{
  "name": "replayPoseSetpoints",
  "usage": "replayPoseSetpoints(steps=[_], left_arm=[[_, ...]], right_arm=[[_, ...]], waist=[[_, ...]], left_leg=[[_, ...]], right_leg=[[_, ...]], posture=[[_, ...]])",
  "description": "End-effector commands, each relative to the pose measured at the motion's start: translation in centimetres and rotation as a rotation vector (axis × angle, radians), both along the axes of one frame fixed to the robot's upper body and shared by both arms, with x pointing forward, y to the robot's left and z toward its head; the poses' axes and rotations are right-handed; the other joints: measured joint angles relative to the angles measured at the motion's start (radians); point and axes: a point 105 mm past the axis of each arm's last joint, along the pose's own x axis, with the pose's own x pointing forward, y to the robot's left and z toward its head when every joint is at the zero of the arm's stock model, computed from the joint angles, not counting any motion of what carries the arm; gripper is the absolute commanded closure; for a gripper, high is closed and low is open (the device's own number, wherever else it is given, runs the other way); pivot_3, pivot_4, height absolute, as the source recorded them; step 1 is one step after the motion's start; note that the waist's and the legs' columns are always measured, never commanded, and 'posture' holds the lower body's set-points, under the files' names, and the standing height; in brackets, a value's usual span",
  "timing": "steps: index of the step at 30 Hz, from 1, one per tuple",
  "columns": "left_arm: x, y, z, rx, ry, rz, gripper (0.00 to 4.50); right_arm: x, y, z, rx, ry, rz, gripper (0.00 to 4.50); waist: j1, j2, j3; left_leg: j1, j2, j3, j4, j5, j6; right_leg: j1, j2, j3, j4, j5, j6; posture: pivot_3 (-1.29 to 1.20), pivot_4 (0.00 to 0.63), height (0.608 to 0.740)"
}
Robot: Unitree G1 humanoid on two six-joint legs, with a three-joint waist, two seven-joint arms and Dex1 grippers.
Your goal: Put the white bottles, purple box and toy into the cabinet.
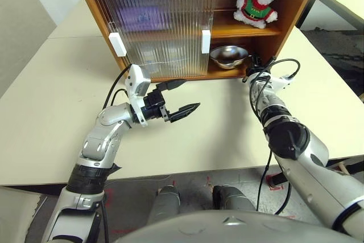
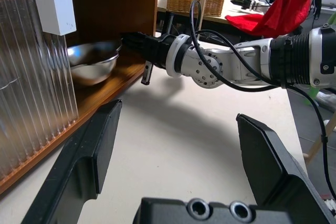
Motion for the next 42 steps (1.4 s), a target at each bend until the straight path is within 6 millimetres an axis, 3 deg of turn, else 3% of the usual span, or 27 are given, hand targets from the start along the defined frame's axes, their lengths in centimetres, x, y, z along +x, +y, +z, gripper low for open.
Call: replayPoseSetpoints(steps=[1, 4, 7, 17, 18, 33, 42], left_arm=[[-0.2, 0.1, 0.3, 0.004, -0.009, -0.002, 0.0], [-0.2, 0.1, 0.3, 0.006, -0.011, -0.002, 0.0], [-0.2, 0.2, 0.3, 0.008, -0.013, -0.002, 0.0], [-0.1, -0.2, 0.1, 0.002, -0.009, -0.011, 0.0], [-0.1, -0.2, 0.1, 0.001, -0.008, -0.013, 0.0], [0.0, -0.7, 0.0, -0.014, -0.007, -0.027, 0.0], [-0.1, -0.6, -0.2, -0.012, 0.001, -0.029, 0.0]], right_arm=[[-0.2, -0.2, -0.6, -0.012, 0.011, -0.007, 4.44], [-0.3, 0.0, -0.9, -0.037, 0.027, 0.007, 4.44], [-0.3, 0.2, -1.0, -0.053, 0.035, 0.012, 3.82], [-0.2, -0.3, -0.3, -0.178, 0.03, -0.001, 0.2], [-0.2, -0.4, -0.3, -0.191, 0.027, -0.003, 0.01], [-1.9, -1.5, -1.0, -0.347, 0.013, -0.019, 0.01], [-7.8, 2.8, 1.2, -0.741, -0.167, 0.255, 0.01]], waist=[[0.0, 0.0, 0.0], [0.001, 0.0, 0.0], [0.001, 0.0, 0.0], [0.001, 0.0, 0.0], [0.0, 0.0, 0.0], [-0.009, 0.0, 0.0], [-0.018, 0.0, 0.0]], left_leg=[[0.0, 0.0, 0.0, 0.0, 0.0, 0.0], [0.0, 0.0, 0.0, 0.0, 0.0, 0.0], [0.0, 0.0, 0.0, 0.0, 0.0, 0.0], [0.001, 0.0, 0.0, 0.001, 0.0, 0.0], [0.001, 0.0, 0.0, 0.001, 0.0, 0.0], [0.002, 0.001, 0.0, 0.002, 0.001, 0.001], [0.003, 0.0, 0.001, 0.003, 0.001, 0.001]], right_leg=[[0.0, 0.0, 0.0, 0.0, 0.0, 0.0], [0.0, 0.0, 0.0, 0.0, 0.0, 0.0], [0.0, 0.0, -0.001, 0.0, 0.0, 0.0], [0.0, 0.0, -0.002, 0.001, 0.001, -0.001], [0.0, 0.0, -0.002, 0.001, 0.001, -0.001], [0.001, 0.001, -0.003, 0.002, 0.002, -0.002], [0.002, 0.003, -0.006, 0.002, 0.003, -0.001]], posture=[[0.17, 0.091, 0.74], [0.17, 0.088, 0.74], [0.17, 0.084, 0.74], [0.15, 0.083, 0.74], [0.15, 0.084, 0.74], [0.11, 0.092, 0.74], [0.1, 0.105, 0.74]])
